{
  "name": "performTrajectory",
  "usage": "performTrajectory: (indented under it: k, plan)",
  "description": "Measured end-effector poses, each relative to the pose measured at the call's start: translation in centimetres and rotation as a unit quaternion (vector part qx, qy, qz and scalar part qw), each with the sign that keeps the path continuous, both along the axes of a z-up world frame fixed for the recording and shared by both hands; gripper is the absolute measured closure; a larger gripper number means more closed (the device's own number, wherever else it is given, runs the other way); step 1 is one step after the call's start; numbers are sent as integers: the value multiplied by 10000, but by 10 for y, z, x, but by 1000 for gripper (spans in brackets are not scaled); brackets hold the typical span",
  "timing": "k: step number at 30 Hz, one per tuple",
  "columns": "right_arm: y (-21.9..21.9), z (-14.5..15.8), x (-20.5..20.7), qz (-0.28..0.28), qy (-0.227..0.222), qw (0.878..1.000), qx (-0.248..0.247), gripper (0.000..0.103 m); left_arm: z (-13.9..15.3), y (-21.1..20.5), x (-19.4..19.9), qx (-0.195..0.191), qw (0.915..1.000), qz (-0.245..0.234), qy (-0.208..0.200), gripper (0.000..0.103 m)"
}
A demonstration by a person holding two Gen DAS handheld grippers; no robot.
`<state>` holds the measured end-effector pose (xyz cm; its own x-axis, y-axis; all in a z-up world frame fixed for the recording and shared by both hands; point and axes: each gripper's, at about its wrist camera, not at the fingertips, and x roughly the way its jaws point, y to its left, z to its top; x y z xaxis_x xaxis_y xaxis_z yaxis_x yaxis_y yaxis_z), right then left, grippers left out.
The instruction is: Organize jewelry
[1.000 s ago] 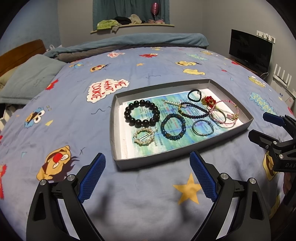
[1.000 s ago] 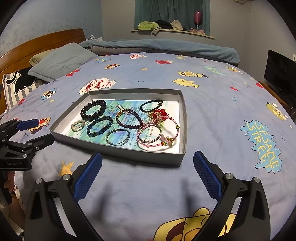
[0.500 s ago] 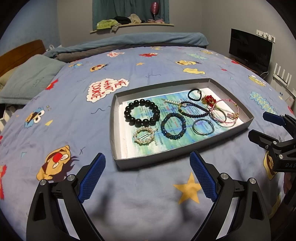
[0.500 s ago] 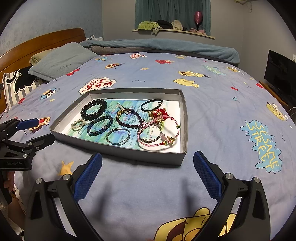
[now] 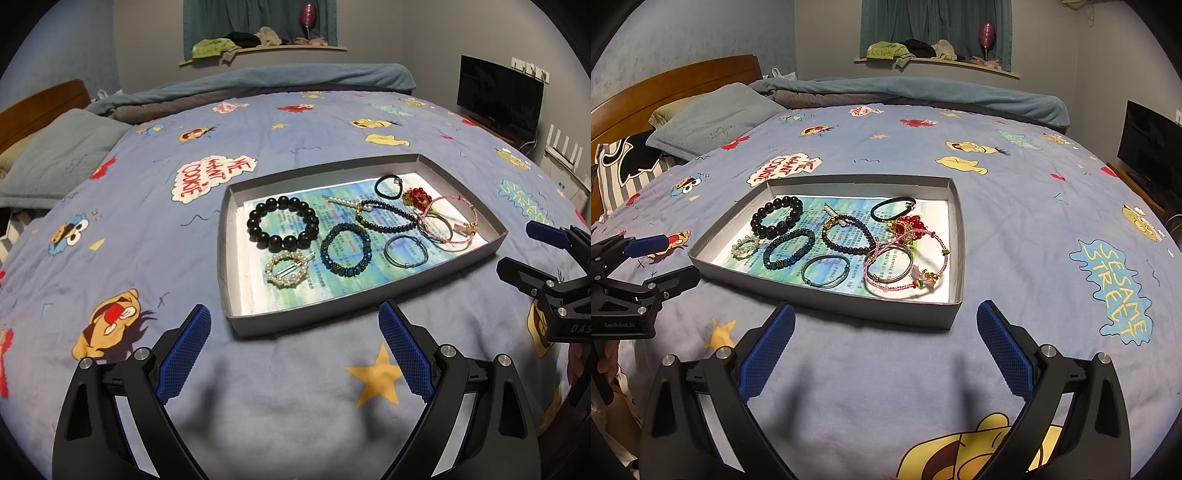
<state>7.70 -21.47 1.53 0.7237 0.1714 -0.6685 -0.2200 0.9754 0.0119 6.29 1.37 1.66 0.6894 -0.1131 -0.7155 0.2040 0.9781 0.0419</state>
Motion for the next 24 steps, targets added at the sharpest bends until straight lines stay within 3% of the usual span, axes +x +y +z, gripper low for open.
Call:
performTrajectory:
  k: [14, 24]
  plan:
    - [1, -1, 1, -4, 4, 10000, -26, 6, -3, -3, 1, 216, 9996, -75, -166, 11]
    - [-2, -1, 3, -13, 5, 10000, -11, 6, -7, 1, 8, 241, 9997, -10, 13, 10]
